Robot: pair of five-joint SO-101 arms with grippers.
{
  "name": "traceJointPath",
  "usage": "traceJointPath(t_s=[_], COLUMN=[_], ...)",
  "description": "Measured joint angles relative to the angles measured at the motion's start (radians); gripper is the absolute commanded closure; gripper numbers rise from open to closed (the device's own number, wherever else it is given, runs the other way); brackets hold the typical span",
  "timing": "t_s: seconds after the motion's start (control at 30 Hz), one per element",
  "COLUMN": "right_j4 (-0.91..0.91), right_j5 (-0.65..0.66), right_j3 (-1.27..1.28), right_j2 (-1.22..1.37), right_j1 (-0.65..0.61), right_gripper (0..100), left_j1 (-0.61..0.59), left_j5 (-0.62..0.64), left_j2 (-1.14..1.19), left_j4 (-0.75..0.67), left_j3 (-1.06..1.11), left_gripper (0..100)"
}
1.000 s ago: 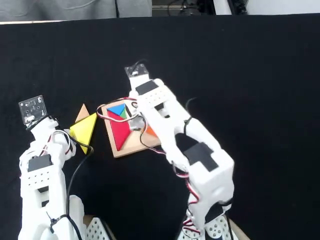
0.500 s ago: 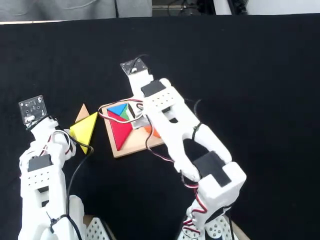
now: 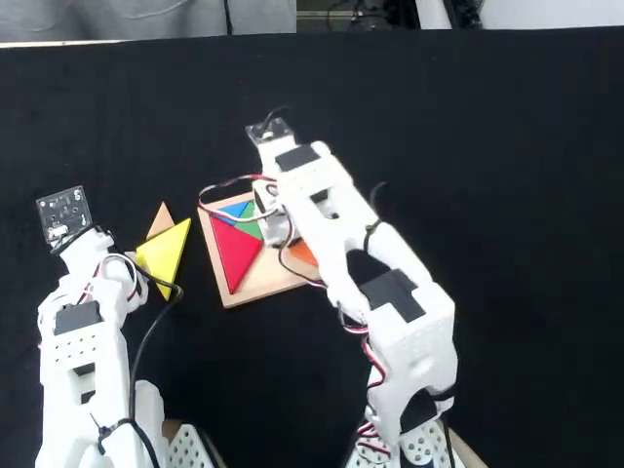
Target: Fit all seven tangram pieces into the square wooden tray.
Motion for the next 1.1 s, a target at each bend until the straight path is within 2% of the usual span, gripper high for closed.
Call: traceJointPath(t_s=[0.23,0.37,0.5,0.67,0.83,1.0,1.1], right_j4=[0.057,0.058,-0.086,-0.356,-0.414,-0.428,-0.453], right_j5=[0.0,0.0,0.0,0.018,0.13,0.137,0.144], right_j3=[-0.009,0.031,0.236,0.548,0.644,0.644,0.675], right_j2=[-0.017,-0.178,-0.388,-0.548,-0.586,-0.589,-0.589], right_j1=[-0.002,-0.002,0.011,0.077,0.072,0.068,0.069], right_gripper=[98.8,98.8,98.7,98.4,98.4,98.4,98.4], left_j1=[0.0,0.0,0.0,0.006,0.051,0.018,0.048], left_j5=[0.0,0.0,-0.029,-0.051,-0.058,-0.071,-0.08], left_j2=[0.0,0.0,0.0,0.032,0.207,0.445,0.566], left_j4=[0.0,0.0,0.074,0.235,0.377,0.338,0.319], left_j3=[0.0,0.0,-0.035,-0.227,-0.42,-0.574,-0.672], left_gripper=[80,80,80,80,80,80,80])
